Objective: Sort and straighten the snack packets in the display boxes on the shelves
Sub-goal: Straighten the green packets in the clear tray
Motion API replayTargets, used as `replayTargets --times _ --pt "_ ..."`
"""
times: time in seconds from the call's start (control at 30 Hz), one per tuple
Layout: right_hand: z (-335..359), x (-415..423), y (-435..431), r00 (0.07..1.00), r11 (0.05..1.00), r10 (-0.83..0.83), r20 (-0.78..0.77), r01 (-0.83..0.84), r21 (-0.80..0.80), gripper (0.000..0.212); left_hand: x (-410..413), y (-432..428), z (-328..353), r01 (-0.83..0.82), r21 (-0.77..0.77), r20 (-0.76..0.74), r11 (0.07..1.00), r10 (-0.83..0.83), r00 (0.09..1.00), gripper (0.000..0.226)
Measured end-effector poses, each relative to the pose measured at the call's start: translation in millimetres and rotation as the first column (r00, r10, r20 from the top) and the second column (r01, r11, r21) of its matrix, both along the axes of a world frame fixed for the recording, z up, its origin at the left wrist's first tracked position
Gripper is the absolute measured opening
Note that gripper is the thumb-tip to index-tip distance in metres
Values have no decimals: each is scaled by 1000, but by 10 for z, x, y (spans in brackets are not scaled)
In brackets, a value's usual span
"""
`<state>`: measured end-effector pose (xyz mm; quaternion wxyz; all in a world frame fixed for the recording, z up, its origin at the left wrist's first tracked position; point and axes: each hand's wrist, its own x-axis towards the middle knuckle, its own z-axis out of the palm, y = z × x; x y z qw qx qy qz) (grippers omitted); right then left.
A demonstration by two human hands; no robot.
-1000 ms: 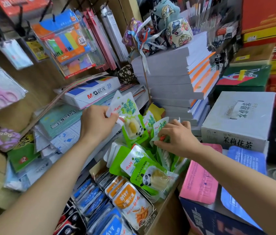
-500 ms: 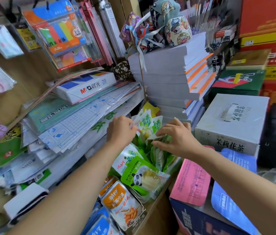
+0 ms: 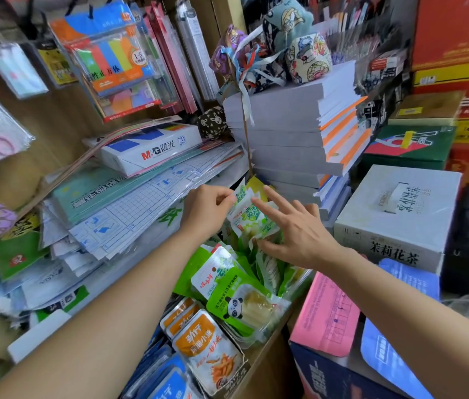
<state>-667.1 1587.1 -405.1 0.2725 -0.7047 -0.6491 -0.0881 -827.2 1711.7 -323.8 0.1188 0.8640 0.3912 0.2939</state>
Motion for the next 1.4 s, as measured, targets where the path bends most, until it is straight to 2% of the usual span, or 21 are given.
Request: replayTargets --times 0.1,0.2,0.3,0.37,0.43,0.53,0.63,0.73,0.8,0.83,0.97,1.1,1.17,1.23,1.33,1.4 --pt "98 -12 146 994 999 -12 106 16 -33 83 145 88 26 15 -23 -43 1000 -16 999 20" --pt "123 19 259 995 996 -40 87 46 -73 82 219 242 26 19 -83 -101 996 -28 994 17" --pt "78 84 315 989 985 -107 97 119 -126 69 266 394 -28 3 -138 -170 990 -27 985 19" --pt "60 136 335 984 964 -154 89 169 -203 62 292 498 -75 -12 -207 -162 978 -22 986 21" --pt "54 172 323 981 940 -172 85 189 -283 68 321 563 -128 -5 -304 -153 953 -44 987 20" --pt "59 176 318 985 928 -162 63 174 -330 74 325 528 -165 -2 -384 -228 923 -93 969 19" --pt "53 183 309 989 941 -140 36 144 -305 72 236 517 -107 -6 -462 -118 887 -54 992 21" --pt "72 200 243 993 966 -114 9 113 -234 78 10 357 37 13 -358 24 934 -5 1000 21" --pt "94 189 197 993 978 -119 11 119 -173 80 -225 126 114 7 -240 0 971 -7 1000 13" --pt "104 176 175 993 983 -120 21 122 -137 80 -348 21 125 -3 -213 -10 977 1 1000 19" --pt "155 14 67 997 999 -26 74 24 31 66 -836 -374 38 -126 -255 70 959 148 987 43" --pt "211 -380 -182 978 978 176 107 -187 96 51 -1187 -762 -275 -256 -232 70 938 279 958 40" --pt "197 -584 -309 963 965 261 70 -263 23 55 -1266 -904 -457 -320 -154 81 935 335 939 36" --pt "174 -720 -375 963 960 264 -45 -267 -80 70 -1263 -977 -576 -349 -114 92 930 360 929 33" --pt "171 -836 -360 939 954 181 -294 -240 -181 91 -1221 -957 -627 -329 -168 161 929 355 921 30" --pt "137 -893 -283 903 942 133 -409 -243 -230 96 -1213 -893 -669 -304 -224 238 926 354 904 26"
